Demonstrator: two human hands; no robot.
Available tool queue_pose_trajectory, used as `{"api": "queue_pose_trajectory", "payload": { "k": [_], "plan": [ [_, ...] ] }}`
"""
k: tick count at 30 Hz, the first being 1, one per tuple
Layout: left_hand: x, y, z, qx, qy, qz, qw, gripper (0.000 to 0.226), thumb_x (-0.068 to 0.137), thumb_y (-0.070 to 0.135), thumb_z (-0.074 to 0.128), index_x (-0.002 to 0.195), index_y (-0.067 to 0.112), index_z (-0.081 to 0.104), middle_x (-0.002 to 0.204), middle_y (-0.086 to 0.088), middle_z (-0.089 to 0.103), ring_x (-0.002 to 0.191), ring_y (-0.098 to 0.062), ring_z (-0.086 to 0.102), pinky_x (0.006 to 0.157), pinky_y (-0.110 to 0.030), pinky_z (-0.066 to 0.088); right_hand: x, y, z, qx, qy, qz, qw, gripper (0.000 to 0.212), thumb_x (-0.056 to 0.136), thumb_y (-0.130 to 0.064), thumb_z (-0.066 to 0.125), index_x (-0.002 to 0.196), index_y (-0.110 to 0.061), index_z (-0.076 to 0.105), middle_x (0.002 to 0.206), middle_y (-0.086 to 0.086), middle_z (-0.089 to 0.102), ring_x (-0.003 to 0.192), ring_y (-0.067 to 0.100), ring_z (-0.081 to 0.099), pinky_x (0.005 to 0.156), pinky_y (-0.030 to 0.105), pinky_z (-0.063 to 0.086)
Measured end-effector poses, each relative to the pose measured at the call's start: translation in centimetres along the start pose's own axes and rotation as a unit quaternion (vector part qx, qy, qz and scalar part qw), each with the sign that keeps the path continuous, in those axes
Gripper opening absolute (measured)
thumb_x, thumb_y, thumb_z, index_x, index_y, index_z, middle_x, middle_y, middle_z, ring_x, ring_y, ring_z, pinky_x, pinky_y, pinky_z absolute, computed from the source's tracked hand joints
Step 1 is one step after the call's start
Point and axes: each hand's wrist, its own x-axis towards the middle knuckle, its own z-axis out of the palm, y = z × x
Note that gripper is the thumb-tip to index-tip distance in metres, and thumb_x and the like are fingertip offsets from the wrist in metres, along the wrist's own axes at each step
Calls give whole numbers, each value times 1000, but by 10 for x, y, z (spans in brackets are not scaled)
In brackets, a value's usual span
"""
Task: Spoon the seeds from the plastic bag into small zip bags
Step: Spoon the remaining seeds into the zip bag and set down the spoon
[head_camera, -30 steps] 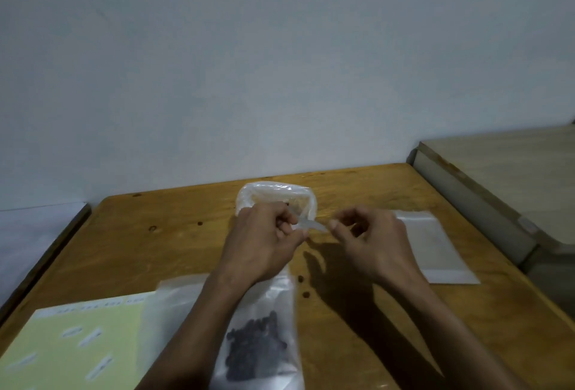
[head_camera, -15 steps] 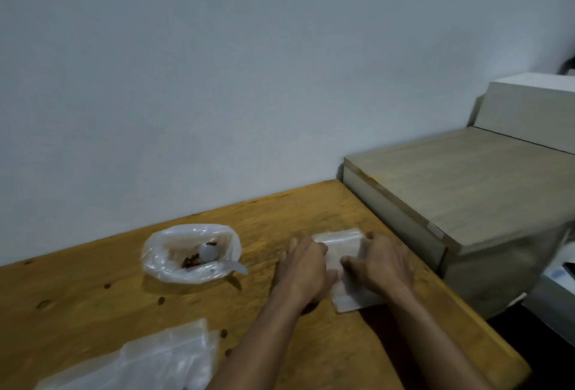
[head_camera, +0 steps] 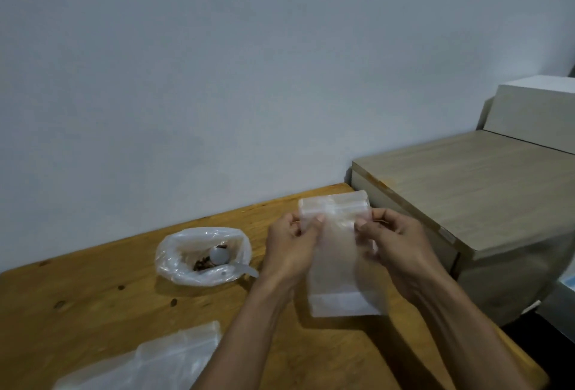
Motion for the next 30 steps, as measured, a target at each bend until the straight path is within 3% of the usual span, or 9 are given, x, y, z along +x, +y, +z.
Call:
{"api": "queue_pose_trajectory", "payload": {
  "k": [2, 5, 8, 11, 13, 17, 19, 24, 30],
  "plan": [
    [-11, 18, -20, -53, -3, 37, 998, 10, 95, 18, 69, 96, 9, 70, 89, -8, 79, 78, -22, 75, 68, -35, 61, -9, -8, 13, 23, -64, -10, 998, 20, 85, -15, 73, 104, -11, 68, 99, 10, 74, 87, 25, 72, 71, 40, 57],
    [-31, 37, -68, 15, -36, 105, 994, 18, 95, 10, 67, 78, 13, 67, 72, -4, 74, 63, -10, 67, 57, -23, 53, -19, -18, 40, 55, -140, -20, 988, 43, 69, -21, 80, 110, -13, 68, 100, 12, 76, 90, 28, 74, 77, 51, 61],
    [-48, 47, -113, 93, -37, 115, 988, 16, 91, 10, 72, 77, 16, 69, 74, 0, 75, 65, -9, 67, 58, -20, 51, -29, -23, 76, 12, -216, -45, 975, 25, 79, -14, 79, 103, -10, 73, 96, 17, 76, 79, 26, 72, 66, 42, 59],
    [-57, 47, -146, 268, 157, 196, 930, 28, 74, 32, 88, 91, 26, 65, 84, 6, 67, 76, -10, 62, 66, -22, 51, -42, -20, 116, -10, -233, -74, 970, 12, 89, -13, 73, 100, -8, 73, 92, 14, 75, 75, 19, 71, 63, 37, 59],
    [-67, 54, -155, 294, 254, 232, 892, 34, 71, 47, 86, 80, 24, 63, 72, 6, 60, 65, -9, 54, 59, -27, 48, -52, -20, 139, -12, -239, -91, 967, 12, 90, -16, 73, 99, -9, 71, 92, 11, 75, 77, 16, 72, 62, 33, 58],
    [-72, 61, -167, 217, 226, 143, 939, 47, 72, 54, 83, 59, 13, 63, 50, 6, 58, 48, -7, 50, 51, -30, 45, -65, -20, 170, 34, -317, -82, 944, 18, 89, -10, 75, 106, -10, 69, 103, 10, 76, 98, 27, 73, 73, 41, 61],
    [-70, 61, -174, 162, 217, 114, 956, 43, 76, 45, 84, 63, 8, 67, 54, 0, 63, 52, -13, 55, 57, -39, 54, -67, -21, 176, 69, -344, -55, 935, 24, 87, -15, 75, 110, -10, 70, 110, 13, 74, 106, 34, 70, 79, 51, 58],
    [-75, 62, -180, 61, 150, 94, 982, 36, 82, 30, 81, 73, -2, 68, 70, -17, 72, 65, -26, 70, 68, -39, 62, -66, -27, 175, 92, -367, -11, 926, 33, 85, -37, 71, 107, -13, 74, 112, 11, 73, 104, 28, 68, 74, 40, 58],
    [-80, 62, -179, 58, 108, 90, 988, 48, 70, 38, 77, 86, -7, 69, 85, -26, 73, 80, -34, 75, 76, -39, 64, -62, -28, 171, 117, -366, 32, 923, 25, 81, -25, 76, 102, -13, 76, 107, 13, 74, 101, 31, 68, 74, 41, 56]
  ]
}}
